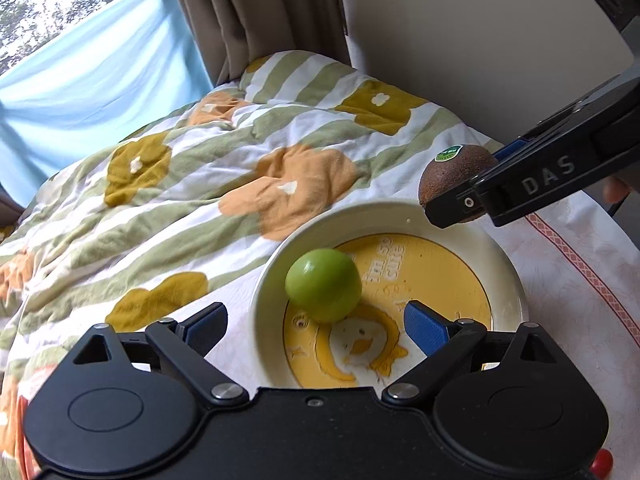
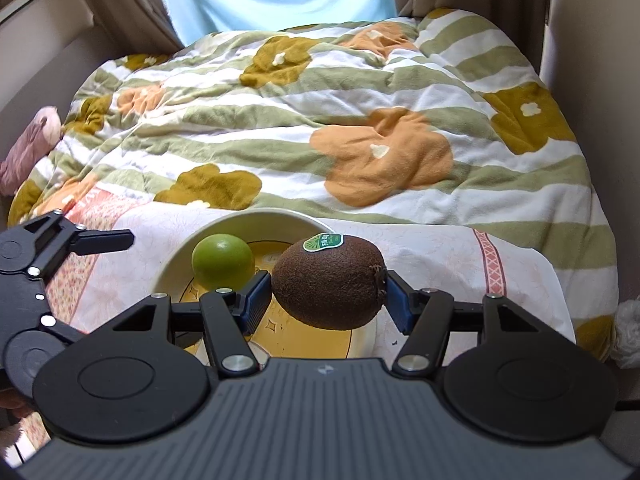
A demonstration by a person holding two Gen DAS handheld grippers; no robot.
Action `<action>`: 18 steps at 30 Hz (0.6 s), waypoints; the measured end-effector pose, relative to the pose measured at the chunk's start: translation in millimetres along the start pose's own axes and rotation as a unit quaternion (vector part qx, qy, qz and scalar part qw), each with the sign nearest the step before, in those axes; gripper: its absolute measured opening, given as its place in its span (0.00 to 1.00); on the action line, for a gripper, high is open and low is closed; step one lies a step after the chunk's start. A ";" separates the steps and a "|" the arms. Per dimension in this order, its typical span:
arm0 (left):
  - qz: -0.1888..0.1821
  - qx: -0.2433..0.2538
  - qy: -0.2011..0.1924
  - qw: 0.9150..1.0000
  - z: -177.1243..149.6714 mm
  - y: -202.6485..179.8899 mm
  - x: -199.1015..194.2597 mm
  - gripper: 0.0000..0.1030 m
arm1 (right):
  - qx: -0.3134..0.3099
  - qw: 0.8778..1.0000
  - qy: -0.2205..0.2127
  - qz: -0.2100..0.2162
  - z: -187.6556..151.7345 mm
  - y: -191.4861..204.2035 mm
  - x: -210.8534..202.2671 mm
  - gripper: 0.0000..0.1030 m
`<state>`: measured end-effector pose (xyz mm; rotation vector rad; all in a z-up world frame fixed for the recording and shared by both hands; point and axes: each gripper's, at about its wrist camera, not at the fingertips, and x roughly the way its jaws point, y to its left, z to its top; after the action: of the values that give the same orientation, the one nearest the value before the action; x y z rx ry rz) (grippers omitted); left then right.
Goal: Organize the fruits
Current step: 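Carry green apple into duck bowl and open left gripper while right carries kiwi, then lower the kiwi into the bowl beside the apple and open right gripper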
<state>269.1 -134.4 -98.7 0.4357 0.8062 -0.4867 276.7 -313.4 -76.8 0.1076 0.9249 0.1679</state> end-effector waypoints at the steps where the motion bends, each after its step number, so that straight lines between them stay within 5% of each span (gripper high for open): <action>1: 0.004 -0.005 0.000 1.000 -2.5 0.5 -3.1 0.95 | -0.009 1.000 0.003 0.001 -0.6 2.1 3.5 0.73; 18: 0.049 -0.061 0.026 0.997 -30.4 16.2 -27.6 0.95 | -0.150 0.988 0.011 0.032 -14.1 28.4 57.8 0.74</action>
<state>244.4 -98.1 -93.3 0.3740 0.8559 -0.3334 296.7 -274.3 -126.0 -0.1443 0.9092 0.3667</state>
